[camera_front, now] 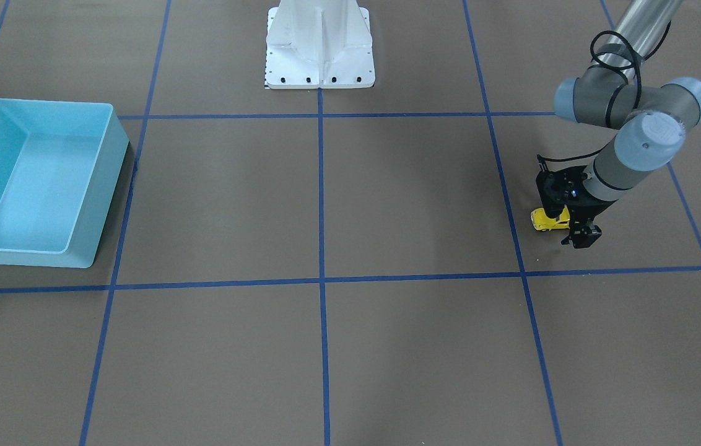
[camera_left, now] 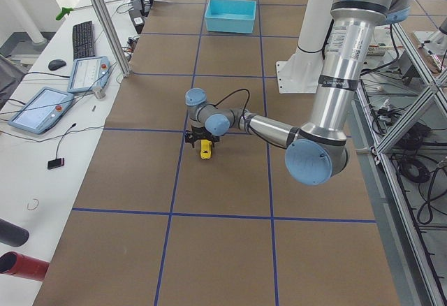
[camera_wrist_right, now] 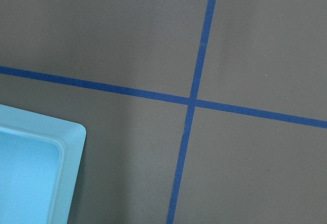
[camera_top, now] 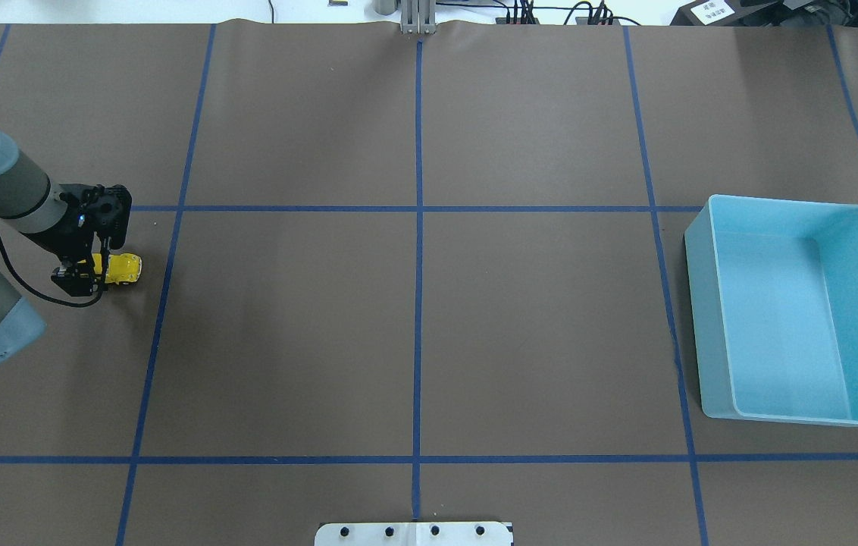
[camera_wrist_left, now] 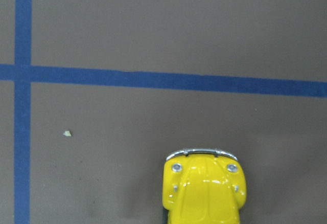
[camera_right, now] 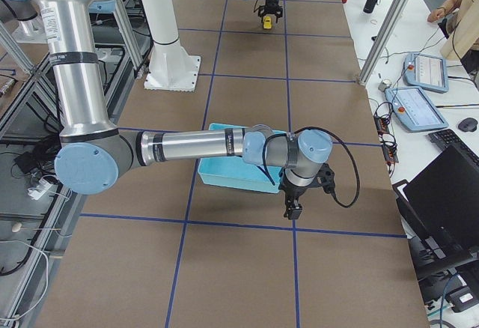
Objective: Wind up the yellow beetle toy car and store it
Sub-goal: 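Close the left gripper on the yellow car, pressing it onto the table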
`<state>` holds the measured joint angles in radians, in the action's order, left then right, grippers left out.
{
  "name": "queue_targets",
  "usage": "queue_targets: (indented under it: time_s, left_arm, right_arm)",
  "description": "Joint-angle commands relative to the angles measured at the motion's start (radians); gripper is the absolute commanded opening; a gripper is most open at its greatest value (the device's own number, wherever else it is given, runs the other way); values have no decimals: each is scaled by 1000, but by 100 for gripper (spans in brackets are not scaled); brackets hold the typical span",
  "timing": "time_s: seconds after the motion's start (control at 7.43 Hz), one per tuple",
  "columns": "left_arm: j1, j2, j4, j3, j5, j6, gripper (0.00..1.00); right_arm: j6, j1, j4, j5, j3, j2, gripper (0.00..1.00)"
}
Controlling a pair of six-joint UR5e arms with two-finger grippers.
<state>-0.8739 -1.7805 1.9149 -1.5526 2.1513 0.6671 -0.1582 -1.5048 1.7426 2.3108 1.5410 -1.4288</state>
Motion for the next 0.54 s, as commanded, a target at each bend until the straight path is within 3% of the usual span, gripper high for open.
queue_targets:
  time_s: [0.0,0.13,0.27,0.4]
  left_arm:
    - [1,1,4,0,70,-9,100]
    - [1,1,4,2,68,-9,100]
    - [1,1,4,5,68,-1,91]
    - [1,1,6,3,68,6,57]
  right_arm:
    - [0,0,0,-1,1,-4,100]
    - [0,0,0,-1,1,-1,100]
    - [0,0,0,-1,1,-1,100]
    - [0,0,0,1,1,-1,100]
